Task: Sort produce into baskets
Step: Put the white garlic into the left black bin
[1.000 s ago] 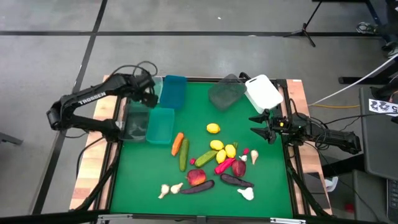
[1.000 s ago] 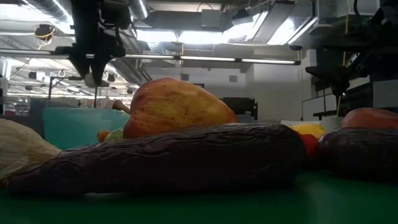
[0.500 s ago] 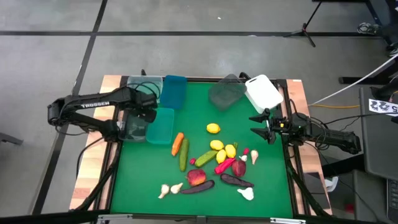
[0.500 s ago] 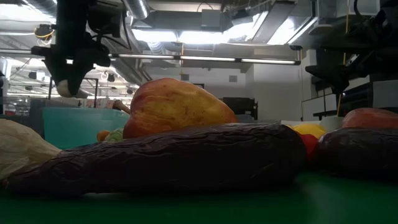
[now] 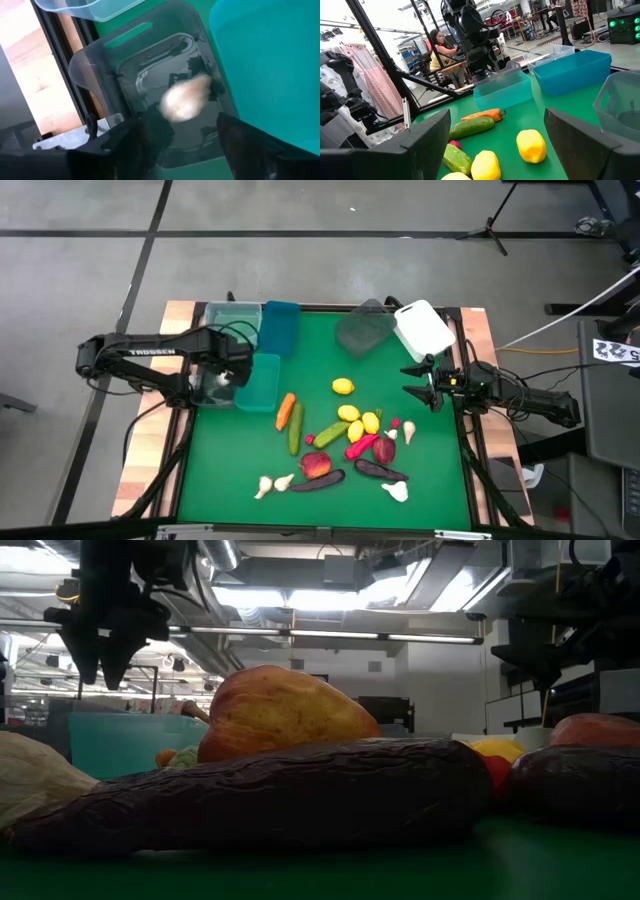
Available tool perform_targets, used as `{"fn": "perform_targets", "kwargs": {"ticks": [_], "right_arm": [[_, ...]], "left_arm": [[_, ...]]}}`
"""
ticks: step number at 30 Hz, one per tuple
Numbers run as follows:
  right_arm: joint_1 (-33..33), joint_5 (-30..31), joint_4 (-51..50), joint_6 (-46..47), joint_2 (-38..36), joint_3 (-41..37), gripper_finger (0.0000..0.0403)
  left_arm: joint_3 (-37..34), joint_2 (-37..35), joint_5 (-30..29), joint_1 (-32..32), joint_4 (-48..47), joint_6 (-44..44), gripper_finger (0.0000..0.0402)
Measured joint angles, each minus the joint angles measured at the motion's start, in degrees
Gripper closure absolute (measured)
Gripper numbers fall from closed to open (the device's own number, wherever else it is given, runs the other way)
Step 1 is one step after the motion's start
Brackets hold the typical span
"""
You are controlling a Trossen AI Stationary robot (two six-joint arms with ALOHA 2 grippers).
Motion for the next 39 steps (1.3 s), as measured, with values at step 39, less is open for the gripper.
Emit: {"fn": "perform_targets", "kwargs": {"ticks": [39], "right_arm": [[0.0,2.0,-0.4,-0.1,0.0,0.0,0.0084]], "left_arm": [[21.3,33.7,7.8,-50.6,38.1,-19.7,0.0126]]}}
